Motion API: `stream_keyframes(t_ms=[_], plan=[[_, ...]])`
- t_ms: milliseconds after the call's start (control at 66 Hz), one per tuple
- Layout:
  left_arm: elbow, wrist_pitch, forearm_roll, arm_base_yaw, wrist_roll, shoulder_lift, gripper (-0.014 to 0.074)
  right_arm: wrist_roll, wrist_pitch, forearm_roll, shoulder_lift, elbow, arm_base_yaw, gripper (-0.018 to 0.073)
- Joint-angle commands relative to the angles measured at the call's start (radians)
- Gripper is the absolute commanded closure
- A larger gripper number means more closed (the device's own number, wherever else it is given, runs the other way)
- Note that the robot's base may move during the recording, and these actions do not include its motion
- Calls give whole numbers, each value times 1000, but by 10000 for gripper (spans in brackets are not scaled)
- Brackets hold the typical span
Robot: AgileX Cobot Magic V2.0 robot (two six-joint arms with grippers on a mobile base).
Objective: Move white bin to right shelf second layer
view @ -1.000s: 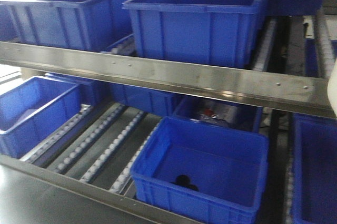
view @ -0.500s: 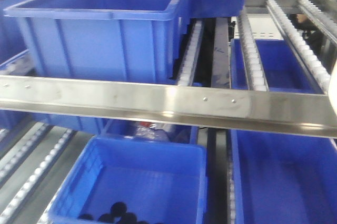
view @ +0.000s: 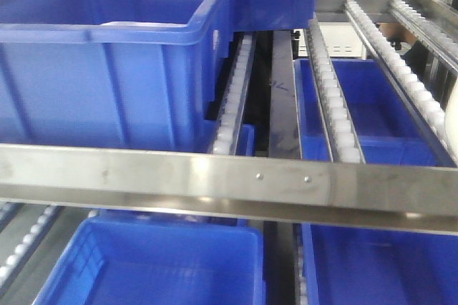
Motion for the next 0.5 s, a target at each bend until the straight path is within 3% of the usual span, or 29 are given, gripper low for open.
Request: stream_keyframes(t_ms=[0,485], plan=[[37,-84,-6,-4,-3,-14,512,-2,-62,-3,-6,-30,0,510],[37,-84,-6,-4,-3,-14,512,-2,-62,-3,-6,-30,0,510]])
